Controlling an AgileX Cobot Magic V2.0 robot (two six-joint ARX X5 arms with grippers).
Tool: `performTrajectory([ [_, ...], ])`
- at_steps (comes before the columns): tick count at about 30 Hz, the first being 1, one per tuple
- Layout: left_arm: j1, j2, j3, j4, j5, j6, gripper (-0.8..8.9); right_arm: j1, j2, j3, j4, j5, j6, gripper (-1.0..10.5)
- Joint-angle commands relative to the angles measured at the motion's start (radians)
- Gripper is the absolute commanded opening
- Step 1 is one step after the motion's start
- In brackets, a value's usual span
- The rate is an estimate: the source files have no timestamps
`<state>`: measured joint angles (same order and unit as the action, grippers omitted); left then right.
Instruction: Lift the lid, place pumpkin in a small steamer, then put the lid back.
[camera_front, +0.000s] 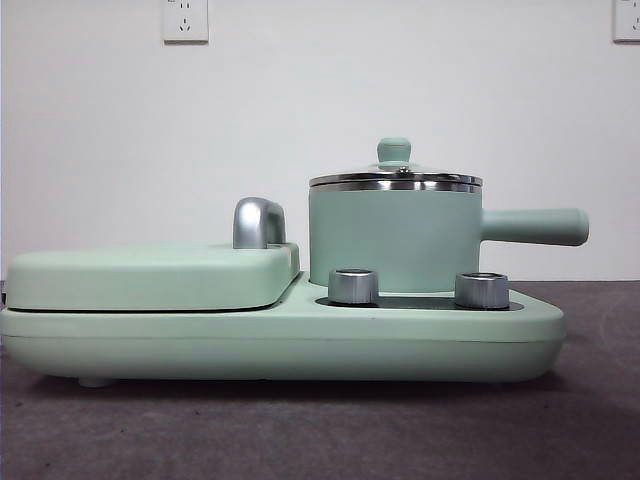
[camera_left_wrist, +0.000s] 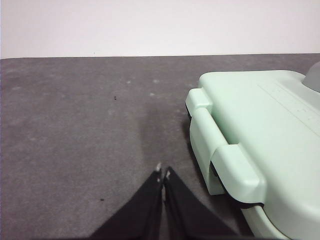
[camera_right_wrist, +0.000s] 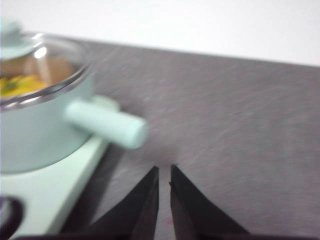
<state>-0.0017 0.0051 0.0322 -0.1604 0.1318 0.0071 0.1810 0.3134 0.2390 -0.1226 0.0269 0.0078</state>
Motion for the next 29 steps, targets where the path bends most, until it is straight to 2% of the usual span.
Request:
performTrajectory([
  [1,0.002,-0.002,-0.019,0.011,-0.002,0.005,0.07,-0.048,-0.063,-0.031,0.008,0.0,0.003,0.4],
  [6,0.002,-0.002,-0.019,0.011,-0.002,0.005,0.07,-0.099,-0.143,-0.097,0.009,0.0,0.003,0.4],
  [16,0.002,-0.002,-0.019,0.011,-0.002,0.005,0.07,-0.121,-0.31,-0.227,-0.014,0.0,0.018,0.4],
  [29,0.002,-0.002,-0.019,0.011,-0.002,0.005,0.07,-0.146,-0.31,-0.227,-0.018,0.0,0.018,0.4],
])
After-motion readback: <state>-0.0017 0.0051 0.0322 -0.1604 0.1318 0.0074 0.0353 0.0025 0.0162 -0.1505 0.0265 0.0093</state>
